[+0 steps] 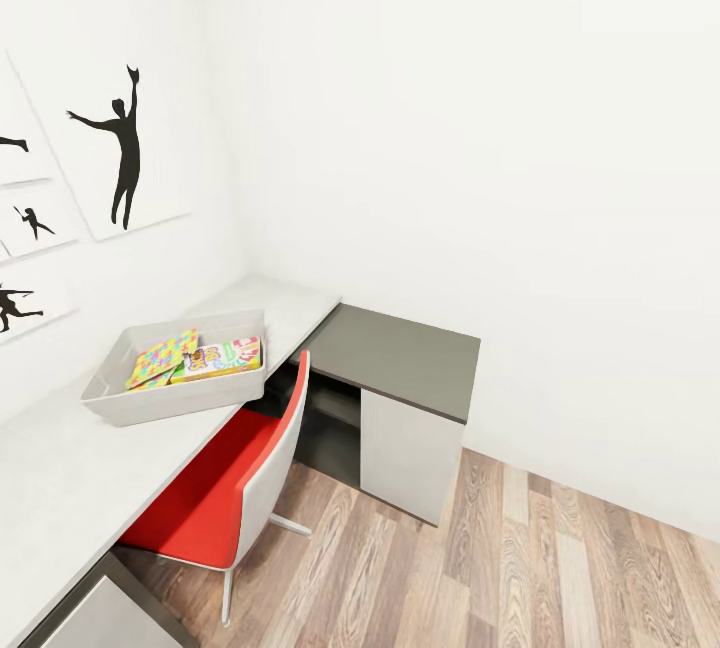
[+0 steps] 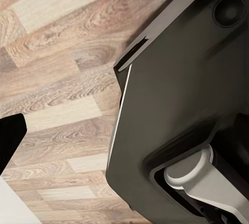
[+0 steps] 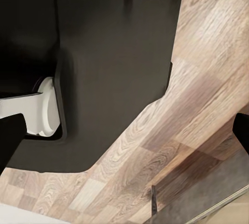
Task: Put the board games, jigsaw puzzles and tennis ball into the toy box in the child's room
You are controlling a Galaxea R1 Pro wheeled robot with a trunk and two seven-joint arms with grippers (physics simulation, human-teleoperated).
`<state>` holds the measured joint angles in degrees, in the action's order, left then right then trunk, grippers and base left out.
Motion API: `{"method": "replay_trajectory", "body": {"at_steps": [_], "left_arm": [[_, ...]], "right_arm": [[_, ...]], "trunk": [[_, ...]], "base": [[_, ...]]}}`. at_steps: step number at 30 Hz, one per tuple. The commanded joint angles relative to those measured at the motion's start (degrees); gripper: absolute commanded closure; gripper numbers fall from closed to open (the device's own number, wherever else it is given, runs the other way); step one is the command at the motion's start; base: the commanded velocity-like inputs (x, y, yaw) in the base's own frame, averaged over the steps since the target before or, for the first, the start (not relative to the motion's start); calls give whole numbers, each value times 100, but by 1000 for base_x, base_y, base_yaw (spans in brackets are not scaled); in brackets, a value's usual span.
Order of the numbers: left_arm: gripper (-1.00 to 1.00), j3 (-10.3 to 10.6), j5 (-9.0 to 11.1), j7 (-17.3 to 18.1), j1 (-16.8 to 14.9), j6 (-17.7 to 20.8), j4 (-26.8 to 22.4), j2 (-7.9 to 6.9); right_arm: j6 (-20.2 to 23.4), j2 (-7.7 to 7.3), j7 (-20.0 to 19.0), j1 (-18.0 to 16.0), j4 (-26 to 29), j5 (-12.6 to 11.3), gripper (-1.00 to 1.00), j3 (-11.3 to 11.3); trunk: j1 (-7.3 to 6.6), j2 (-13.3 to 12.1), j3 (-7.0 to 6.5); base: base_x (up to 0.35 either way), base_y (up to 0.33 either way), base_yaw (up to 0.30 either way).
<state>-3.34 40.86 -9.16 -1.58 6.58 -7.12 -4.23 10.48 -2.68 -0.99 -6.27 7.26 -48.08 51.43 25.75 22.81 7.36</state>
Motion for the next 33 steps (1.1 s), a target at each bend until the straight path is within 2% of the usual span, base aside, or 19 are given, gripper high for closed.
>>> {"method": "replay_trajectory", "body": {"at_steps": [1, 33], "left_arm": [[-100, -34, -8, -26, 0, 37, -18, 1], [-100, -33, -8, -25, 0, 37, -18, 1]], "right_arm": [[25, -3, -6, -4, 11, -16, -100, 19], [24, 24, -7, -6, 28, -47, -100, -35]], "trunk": [[3, 11, 12], [3, 11, 12]], "base": [[0, 0, 0], [0, 0, 0]]}}
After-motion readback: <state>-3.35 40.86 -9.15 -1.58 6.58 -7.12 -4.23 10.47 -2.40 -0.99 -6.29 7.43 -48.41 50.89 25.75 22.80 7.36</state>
